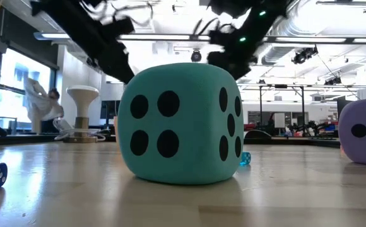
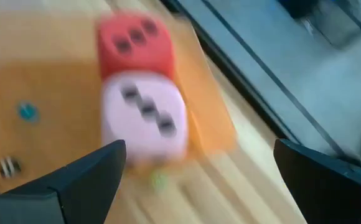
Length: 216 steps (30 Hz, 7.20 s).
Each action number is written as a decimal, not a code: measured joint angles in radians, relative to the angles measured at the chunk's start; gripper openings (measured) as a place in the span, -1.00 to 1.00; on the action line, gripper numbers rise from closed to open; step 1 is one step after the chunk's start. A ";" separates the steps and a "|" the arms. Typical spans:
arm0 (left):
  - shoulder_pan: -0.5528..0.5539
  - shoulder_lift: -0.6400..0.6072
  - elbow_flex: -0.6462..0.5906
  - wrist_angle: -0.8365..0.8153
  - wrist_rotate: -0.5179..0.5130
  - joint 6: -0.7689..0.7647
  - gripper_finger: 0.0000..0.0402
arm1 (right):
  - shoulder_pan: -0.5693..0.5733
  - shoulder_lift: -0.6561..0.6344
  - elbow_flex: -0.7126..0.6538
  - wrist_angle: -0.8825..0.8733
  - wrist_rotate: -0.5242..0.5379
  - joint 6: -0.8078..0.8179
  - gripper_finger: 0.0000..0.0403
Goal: Pick & Place Dice
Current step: Put the small green die into the orange bin, then put the big purple die into the orange bin
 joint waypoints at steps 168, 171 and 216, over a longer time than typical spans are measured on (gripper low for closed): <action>-0.084 -0.108 -0.212 0.320 0.153 -0.034 0.99 | 0.115 0.102 -0.336 1.173 -0.096 -0.111 0.49; -0.084 -0.108 -0.212 0.320 0.153 -0.034 0.99 | 0.119 0.102 -0.336 1.178 -0.122 -0.125 0.61; -0.084 -0.108 -0.212 0.287 0.153 -0.026 0.99 | 0.301 -0.079 -0.337 0.778 0.045 -0.136 0.98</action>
